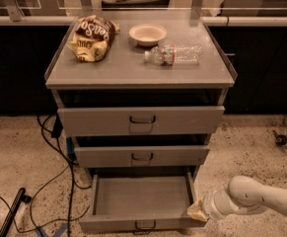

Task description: Close bottom drawer

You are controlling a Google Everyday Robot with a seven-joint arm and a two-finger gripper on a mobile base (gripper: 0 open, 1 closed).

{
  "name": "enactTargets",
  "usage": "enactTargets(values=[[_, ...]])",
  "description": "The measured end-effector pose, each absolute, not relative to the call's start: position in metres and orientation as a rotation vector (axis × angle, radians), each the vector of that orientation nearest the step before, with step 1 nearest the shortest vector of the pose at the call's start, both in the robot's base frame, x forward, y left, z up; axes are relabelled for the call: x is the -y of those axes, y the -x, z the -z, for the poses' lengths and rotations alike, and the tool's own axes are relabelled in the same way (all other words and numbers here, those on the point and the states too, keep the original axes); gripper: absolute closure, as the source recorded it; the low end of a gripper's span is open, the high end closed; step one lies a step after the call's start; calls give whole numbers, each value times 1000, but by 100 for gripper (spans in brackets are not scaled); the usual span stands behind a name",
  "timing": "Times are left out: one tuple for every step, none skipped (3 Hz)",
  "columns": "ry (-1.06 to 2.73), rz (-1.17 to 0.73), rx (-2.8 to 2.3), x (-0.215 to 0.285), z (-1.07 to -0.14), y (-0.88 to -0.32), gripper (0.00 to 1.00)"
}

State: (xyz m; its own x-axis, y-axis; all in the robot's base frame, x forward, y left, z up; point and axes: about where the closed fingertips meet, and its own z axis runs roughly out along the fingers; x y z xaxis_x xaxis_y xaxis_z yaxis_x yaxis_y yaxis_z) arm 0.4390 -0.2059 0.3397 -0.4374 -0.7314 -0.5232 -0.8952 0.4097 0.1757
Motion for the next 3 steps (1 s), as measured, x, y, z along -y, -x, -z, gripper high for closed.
enactTargets(values=[[1392, -626, -2308, 207, -335, -443, 100], [1381, -677, -2324, 197, -317, -443, 100], [1299, -783, -2400, 192, -272, -440, 100]])
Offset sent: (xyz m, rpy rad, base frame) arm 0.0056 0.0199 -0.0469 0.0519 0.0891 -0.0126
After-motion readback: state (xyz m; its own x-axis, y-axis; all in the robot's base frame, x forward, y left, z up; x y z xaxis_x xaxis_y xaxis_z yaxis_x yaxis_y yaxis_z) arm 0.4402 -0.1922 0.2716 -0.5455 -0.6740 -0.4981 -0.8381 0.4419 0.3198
